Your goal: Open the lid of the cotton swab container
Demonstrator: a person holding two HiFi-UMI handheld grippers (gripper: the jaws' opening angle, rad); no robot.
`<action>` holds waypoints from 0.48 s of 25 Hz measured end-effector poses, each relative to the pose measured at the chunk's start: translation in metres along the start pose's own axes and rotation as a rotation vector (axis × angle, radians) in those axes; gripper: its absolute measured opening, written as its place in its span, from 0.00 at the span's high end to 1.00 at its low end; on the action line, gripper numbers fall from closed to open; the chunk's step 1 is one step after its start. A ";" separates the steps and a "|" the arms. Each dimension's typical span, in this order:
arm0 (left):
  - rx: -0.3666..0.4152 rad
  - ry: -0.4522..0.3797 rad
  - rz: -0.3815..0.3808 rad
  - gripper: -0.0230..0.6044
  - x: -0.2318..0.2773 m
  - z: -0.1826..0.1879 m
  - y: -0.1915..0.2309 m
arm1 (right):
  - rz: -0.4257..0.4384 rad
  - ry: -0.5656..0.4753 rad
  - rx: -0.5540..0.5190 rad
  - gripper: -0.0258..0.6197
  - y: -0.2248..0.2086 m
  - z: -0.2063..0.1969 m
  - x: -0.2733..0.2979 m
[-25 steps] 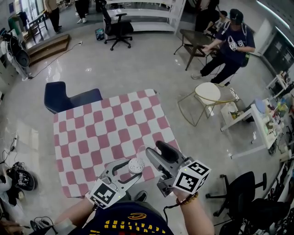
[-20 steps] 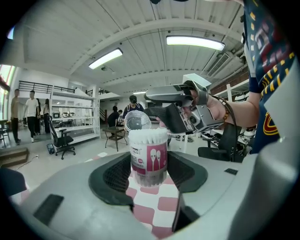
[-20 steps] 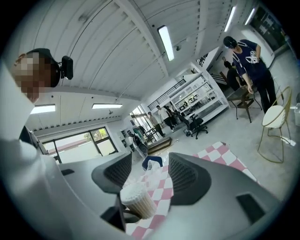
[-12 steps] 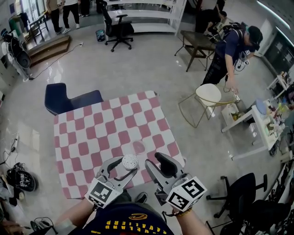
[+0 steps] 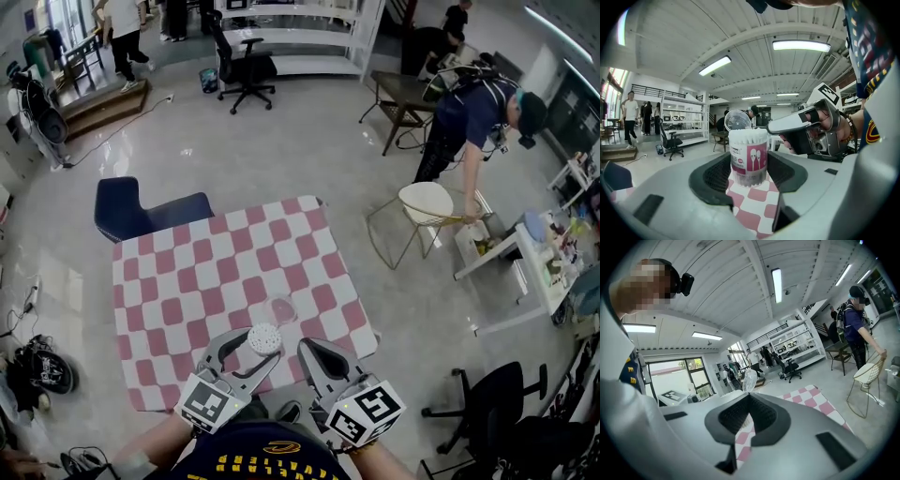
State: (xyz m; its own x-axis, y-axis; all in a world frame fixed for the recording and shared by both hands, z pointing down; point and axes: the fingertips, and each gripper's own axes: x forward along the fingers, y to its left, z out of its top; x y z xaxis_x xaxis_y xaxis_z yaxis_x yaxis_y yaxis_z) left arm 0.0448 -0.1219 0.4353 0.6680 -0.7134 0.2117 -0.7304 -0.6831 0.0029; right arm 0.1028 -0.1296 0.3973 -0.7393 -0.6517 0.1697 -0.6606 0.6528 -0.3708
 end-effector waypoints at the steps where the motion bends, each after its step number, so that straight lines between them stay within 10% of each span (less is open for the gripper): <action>1: 0.000 0.001 0.002 0.57 0.000 -0.001 0.000 | 0.000 0.001 -0.002 0.94 0.000 -0.001 0.000; 12: 0.001 0.012 -0.002 0.57 0.004 -0.009 -0.010 | -0.063 0.012 -0.066 0.94 -0.011 -0.004 -0.003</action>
State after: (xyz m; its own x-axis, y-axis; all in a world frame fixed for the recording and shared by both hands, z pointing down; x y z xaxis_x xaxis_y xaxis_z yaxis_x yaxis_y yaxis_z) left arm 0.0532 -0.1168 0.4451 0.6676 -0.7102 0.2235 -0.7290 -0.6846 0.0020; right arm 0.1116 -0.1333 0.4049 -0.6972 -0.6878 0.2021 -0.7128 0.6351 -0.2978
